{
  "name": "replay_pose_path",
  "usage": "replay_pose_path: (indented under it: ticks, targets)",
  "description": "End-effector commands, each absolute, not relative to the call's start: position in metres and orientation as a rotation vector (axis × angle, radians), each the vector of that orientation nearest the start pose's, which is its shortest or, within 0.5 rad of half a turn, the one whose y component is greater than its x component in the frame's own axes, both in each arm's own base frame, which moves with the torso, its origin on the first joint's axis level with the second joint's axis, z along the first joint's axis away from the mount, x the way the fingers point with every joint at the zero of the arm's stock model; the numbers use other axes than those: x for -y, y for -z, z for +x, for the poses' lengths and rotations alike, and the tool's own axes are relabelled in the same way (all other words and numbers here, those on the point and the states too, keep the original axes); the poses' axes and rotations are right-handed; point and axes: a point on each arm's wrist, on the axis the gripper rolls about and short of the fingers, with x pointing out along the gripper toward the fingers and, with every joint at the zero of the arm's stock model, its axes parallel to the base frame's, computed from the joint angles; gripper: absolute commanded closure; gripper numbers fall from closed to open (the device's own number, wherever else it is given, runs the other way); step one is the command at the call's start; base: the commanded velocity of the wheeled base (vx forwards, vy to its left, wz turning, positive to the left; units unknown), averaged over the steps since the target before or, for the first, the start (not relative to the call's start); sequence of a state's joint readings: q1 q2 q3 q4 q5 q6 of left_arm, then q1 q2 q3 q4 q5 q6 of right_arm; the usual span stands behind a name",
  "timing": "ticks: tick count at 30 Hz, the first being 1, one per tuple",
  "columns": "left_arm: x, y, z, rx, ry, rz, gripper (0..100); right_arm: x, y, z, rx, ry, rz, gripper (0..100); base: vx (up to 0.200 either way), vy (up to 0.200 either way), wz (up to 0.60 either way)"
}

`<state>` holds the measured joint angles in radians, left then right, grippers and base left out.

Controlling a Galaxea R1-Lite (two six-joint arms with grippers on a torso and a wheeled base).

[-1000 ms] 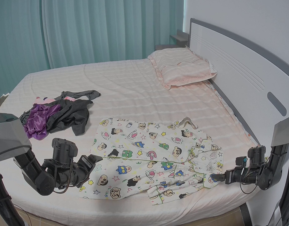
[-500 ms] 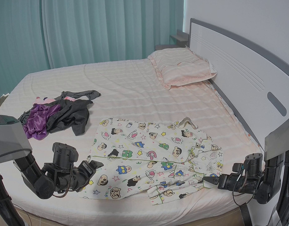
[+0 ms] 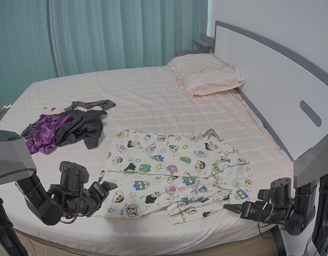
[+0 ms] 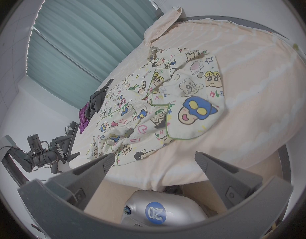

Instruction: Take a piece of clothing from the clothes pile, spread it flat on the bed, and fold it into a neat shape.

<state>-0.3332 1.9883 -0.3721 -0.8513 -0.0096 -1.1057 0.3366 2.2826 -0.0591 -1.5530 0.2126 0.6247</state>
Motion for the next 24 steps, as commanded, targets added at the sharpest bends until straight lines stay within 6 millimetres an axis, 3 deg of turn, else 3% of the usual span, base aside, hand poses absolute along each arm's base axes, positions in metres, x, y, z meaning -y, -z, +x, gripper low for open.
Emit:
replay_pose_path:
  ticks: [1,11,15,24]
  targets:
    - [0.086,-0.025,0.249,-0.849,-0.127,-0.916,0,-0.084,0.021,0.215,-0.820,-0.302,0.567,0,0.000,0.000,0.00]
    - [0.086,-0.017,0.248,-0.878,-0.147,-0.904,0,-0.107,0.051,0.206,-0.912,-0.198,0.558,0,0.000,0.000,0.00]
    - [0.086,-0.016,0.248,-0.878,-0.147,-0.904,0,-0.124,0.050,0.228,-0.828,-0.209,0.651,0,0.000,0.000,0.00]
    - [0.087,-0.015,0.250,-0.878,-0.147,-0.904,0,-0.141,0.047,0.240,-0.761,-0.242,0.684,0,0.000,0.000,0.00]
